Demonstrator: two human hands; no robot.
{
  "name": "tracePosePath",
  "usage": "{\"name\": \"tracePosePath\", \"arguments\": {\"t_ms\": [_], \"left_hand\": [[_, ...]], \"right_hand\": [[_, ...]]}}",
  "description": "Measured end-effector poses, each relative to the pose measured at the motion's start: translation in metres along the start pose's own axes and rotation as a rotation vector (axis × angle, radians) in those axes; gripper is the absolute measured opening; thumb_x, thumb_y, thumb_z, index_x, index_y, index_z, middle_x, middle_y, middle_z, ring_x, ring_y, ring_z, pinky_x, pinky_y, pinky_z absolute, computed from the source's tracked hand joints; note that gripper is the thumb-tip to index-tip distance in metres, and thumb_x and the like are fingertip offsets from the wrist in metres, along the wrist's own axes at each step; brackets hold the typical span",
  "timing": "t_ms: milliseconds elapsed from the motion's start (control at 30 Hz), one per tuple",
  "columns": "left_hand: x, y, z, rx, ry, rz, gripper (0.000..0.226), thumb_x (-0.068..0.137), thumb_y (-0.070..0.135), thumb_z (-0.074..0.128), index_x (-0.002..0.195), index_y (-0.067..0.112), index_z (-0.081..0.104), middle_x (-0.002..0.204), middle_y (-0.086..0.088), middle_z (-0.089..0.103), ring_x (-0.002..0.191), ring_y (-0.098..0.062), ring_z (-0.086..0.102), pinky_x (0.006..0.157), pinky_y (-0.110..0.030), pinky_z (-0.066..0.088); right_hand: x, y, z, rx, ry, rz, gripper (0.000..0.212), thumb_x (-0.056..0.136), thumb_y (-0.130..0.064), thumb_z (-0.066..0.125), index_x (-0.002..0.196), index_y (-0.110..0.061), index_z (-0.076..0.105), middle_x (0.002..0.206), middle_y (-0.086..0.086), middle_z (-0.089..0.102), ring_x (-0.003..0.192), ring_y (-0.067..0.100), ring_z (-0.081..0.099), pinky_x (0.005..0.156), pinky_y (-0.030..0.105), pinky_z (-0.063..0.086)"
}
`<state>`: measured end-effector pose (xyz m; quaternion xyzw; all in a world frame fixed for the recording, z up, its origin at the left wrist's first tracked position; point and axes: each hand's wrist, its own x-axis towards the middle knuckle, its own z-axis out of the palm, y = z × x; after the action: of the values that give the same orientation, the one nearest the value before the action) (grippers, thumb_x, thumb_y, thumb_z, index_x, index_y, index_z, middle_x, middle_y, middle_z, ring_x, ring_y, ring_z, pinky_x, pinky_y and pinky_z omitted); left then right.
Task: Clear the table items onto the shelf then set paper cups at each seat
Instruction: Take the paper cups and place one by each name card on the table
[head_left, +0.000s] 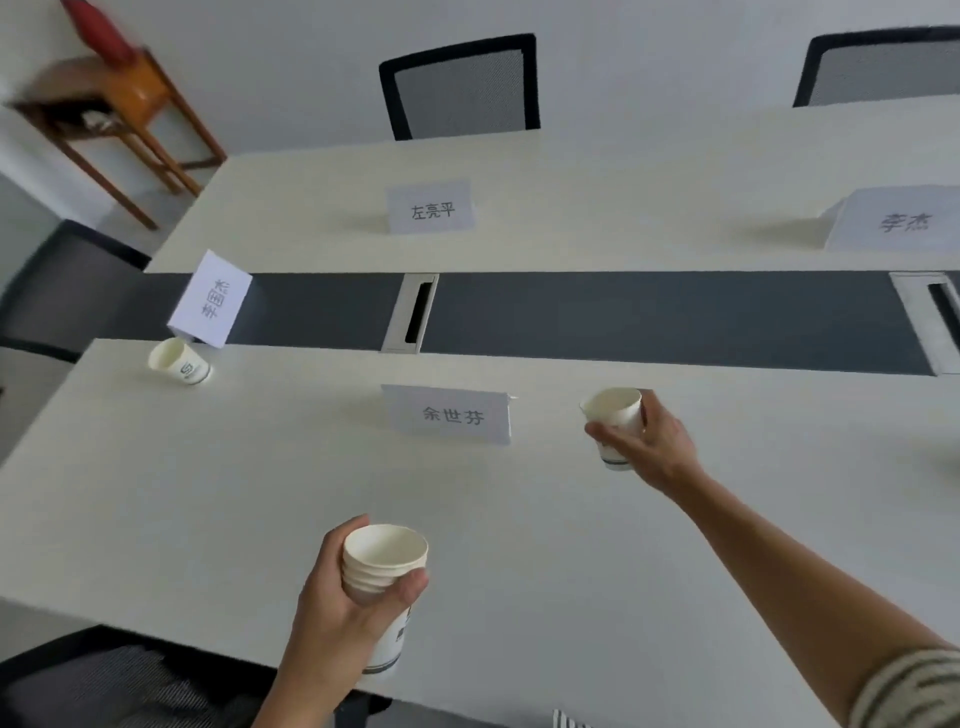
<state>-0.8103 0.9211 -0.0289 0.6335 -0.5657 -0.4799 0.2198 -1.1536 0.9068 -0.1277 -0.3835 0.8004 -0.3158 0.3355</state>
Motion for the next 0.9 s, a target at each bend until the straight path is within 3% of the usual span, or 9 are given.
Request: {"name": "tracePosePath", "arguments": {"t_ms": [133,267,600,700,800,900], "left_hand": [[0.013,0.009,0.013,0.007,0.069,-0.061,0.083,0.040,0.057,0.078,0.116,0.036,0.053,0.106,0.003,0.066,0.089,0.005,0.063,0.076,-0.018,0.046],[0.015,0.010,0.023,0.011,0.100,-0.135,0.083,0.038,0.055,0.080,0.115,0.039,0.053,0.105,0.002,0.067,0.088,0.002,0.064,0.076,-0.019,0.046],[0.009,0.001,0.031,0.025,0.144,-0.214,0.081,0.033,0.056,0.081,0.109,0.042,0.053,0.107,0.005,0.066,0.089,0.004,0.063,0.075,-0.018,0.047],[0.010,0.005,0.029,0.034,0.125,-0.177,0.090,0.029,0.061,0.083,0.111,0.042,0.052,0.106,0.005,0.066,0.095,-0.005,0.065,0.077,-0.019,0.047],[0.008,0.008,0.025,0.039,0.114,-0.116,0.081,0.036,0.058,0.081,0.109,0.041,0.050,0.102,0.005,0.066,0.090,0.000,0.064,0.075,-0.020,0.048],[0.004,0.008,0.018,0.043,0.088,-0.046,0.075,0.038,0.056,0.081,0.105,0.036,0.054,0.101,0.015,0.067,0.087,-0.001,0.065,0.074,-0.023,0.051]], "right_hand": [[0.066,0.000,0.023,0.122,0.015,0.016,0.069,0.069,-0.039,0.080,0.126,-0.021,0.046,0.106,-0.003,0.060,0.101,0.024,0.058,0.079,0.034,0.047],[0.100,0.011,0.039,0.156,0.028,0.007,0.071,0.067,-0.028,0.083,0.126,-0.019,0.044,0.109,-0.004,0.057,0.099,0.020,0.052,0.077,0.030,0.040],[0.113,0.032,0.053,0.033,0.030,0.049,0.070,0.069,-0.033,0.080,0.126,-0.021,0.042,0.115,0.005,0.064,0.106,0.031,0.058,0.076,0.032,0.043],[0.108,0.033,0.049,-0.052,-0.009,0.027,0.077,0.068,-0.033,0.082,0.131,-0.018,0.041,0.122,0.007,0.061,0.111,0.033,0.056,0.082,0.036,0.045],[0.099,0.036,0.039,-0.093,-0.052,-0.014,0.086,0.066,-0.031,0.083,0.138,-0.021,0.038,0.136,0.001,0.053,0.123,0.027,0.050,0.093,0.039,0.045],[0.081,0.040,0.026,-0.148,-0.021,0.036,0.079,0.072,-0.033,0.078,0.140,-0.018,0.040,0.137,0.005,0.054,0.124,0.024,0.051,0.097,0.039,0.046]]}}
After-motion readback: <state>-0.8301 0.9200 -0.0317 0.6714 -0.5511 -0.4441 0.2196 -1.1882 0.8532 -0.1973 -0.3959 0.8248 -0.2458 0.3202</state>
